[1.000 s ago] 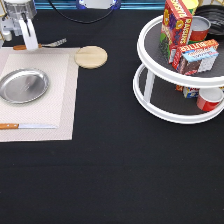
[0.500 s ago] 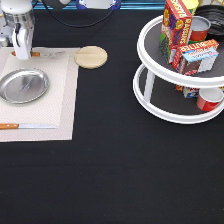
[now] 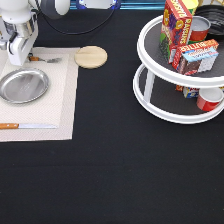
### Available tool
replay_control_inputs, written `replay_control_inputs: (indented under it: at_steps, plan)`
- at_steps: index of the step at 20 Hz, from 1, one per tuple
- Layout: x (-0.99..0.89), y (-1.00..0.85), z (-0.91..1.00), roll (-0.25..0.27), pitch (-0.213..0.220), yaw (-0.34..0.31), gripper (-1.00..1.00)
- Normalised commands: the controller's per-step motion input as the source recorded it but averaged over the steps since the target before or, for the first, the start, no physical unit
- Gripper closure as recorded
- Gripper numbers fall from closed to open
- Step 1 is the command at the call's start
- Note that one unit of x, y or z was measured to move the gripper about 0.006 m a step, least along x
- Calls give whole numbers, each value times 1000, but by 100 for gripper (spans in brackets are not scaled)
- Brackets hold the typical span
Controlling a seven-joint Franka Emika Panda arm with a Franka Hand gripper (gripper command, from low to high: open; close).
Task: Arrange plate and fork
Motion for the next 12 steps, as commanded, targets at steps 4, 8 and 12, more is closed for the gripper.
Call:
replay_control_inputs:
  at_steps: [4,8,12]
  plan:
    - [81,22,228,8,0,0,-100]
    - [186,373,194,-58,-16,39,-100]
    - [20,404,111,-32,-48,123,-100]
